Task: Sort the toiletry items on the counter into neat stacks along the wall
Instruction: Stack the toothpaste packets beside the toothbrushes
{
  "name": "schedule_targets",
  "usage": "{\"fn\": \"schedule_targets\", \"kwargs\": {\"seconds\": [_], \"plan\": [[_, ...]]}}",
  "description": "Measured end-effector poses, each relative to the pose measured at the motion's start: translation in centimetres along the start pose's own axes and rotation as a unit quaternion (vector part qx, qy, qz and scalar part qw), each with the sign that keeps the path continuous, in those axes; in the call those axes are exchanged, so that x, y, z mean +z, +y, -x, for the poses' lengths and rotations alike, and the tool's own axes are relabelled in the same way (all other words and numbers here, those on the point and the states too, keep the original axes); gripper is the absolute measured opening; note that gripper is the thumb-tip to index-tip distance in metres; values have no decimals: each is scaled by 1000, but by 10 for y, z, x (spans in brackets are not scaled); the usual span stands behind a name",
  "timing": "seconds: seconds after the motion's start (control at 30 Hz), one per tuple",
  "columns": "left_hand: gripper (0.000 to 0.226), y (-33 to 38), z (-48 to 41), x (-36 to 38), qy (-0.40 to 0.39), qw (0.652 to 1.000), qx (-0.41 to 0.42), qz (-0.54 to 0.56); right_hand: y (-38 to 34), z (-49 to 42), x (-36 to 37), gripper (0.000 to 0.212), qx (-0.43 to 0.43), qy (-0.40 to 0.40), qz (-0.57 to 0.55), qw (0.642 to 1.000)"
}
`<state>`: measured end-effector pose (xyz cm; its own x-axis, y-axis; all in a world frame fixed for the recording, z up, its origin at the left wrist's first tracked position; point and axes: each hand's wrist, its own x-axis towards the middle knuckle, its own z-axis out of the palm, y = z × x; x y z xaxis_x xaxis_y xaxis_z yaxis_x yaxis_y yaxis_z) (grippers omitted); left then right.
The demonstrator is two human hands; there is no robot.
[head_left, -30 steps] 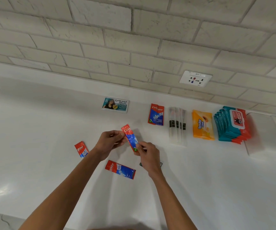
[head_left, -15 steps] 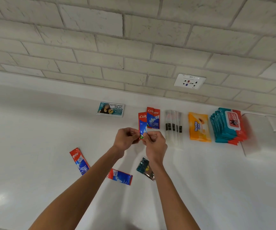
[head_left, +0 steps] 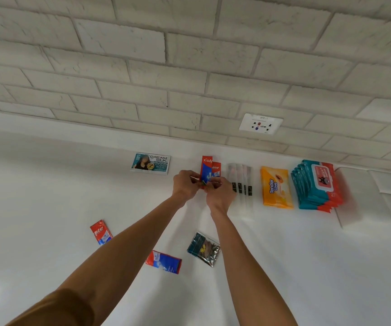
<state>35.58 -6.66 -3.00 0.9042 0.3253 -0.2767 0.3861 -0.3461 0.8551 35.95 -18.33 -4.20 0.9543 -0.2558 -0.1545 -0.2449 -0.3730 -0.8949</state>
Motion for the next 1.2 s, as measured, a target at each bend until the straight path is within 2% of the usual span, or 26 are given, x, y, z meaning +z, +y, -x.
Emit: {"fn": "schedule_targets", "kwargs": {"seconds": [0.3,0.67,0.8,0.87,0.97,1.07,1.2], "plan": [[24,-11,-13,13,1,997,4,-81,7,-7,11,18,-2,-16,83,996],[13,-20,-25,20,2,986,53,-155,13,-15,16,3,-16,-32,136,990],[10,-24,-31,22,8,980,73,-185,15,-17,16,9,-16,-44,140,989],[7,-25,-33,22,7,979,76,-188,15,-18,14,4,-21,-53,143,988],[14,-27,-36,25,9,977,85,-194,15,-17,13,25,-39,-79,184,979],[23,-27,-39,27,10,976,94,-194,17,-17,13,28,-58,-82,197,975],[20,-27,-42,28,9,974,110,-199,18,-16,9,33,-75,-90,201,972]]}}
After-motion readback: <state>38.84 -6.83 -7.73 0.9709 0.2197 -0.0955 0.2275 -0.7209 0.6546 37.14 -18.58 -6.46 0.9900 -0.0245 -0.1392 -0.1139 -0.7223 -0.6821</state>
